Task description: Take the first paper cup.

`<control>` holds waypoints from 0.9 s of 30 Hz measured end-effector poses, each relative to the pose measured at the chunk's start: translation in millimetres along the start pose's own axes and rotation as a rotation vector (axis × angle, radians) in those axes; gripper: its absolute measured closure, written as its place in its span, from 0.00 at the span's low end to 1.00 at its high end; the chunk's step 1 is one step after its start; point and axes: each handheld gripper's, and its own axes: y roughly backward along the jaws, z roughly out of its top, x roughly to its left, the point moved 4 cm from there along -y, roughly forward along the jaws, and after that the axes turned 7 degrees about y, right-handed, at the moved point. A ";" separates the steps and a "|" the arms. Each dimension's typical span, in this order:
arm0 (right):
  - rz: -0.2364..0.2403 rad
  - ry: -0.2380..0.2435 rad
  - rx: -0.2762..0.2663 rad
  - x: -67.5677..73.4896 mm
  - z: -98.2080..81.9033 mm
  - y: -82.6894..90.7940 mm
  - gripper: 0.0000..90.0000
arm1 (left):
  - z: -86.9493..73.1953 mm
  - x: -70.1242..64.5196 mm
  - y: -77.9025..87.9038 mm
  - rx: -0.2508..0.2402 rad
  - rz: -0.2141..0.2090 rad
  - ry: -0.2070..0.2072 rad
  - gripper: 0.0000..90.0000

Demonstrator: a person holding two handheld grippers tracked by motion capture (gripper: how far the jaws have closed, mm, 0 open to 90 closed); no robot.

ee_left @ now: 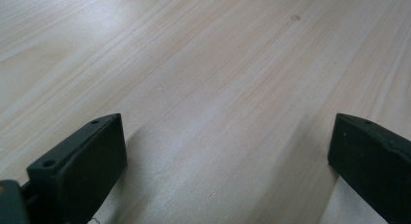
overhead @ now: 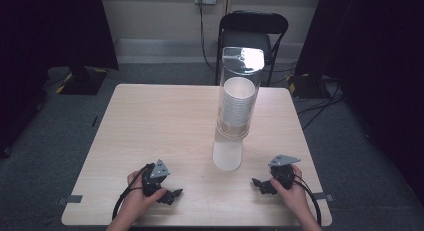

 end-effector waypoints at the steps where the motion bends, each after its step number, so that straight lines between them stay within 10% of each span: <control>1: 0.000 0.000 0.000 0.0 0.0 0.0 0.00 | 0.0 0.0 0.1 0.001 -0.001 -0.001 0.00; 14: -0.032 -0.021 -0.004 4.0 2.3 -0.4 0.04 | 0.2 0.0 -0.2 -0.003 0.000 0.000 0.00; 15: -0.028 0.000 -0.047 8.5 8.5 -0.4 0.27 | 0.2 0.1 -0.1 -0.002 0.000 -0.001 0.00; 17: -0.025 0.030 -0.119 13.8 20.0 1.2 0.11 | 0.2 0.1 -0.2 -0.003 0.000 0.000 0.00; 27: -0.039 -0.094 -0.397 19.4 93.9 9.9 0.16 | 0.2 0.1 -0.1 -0.002 0.000 -0.001 0.00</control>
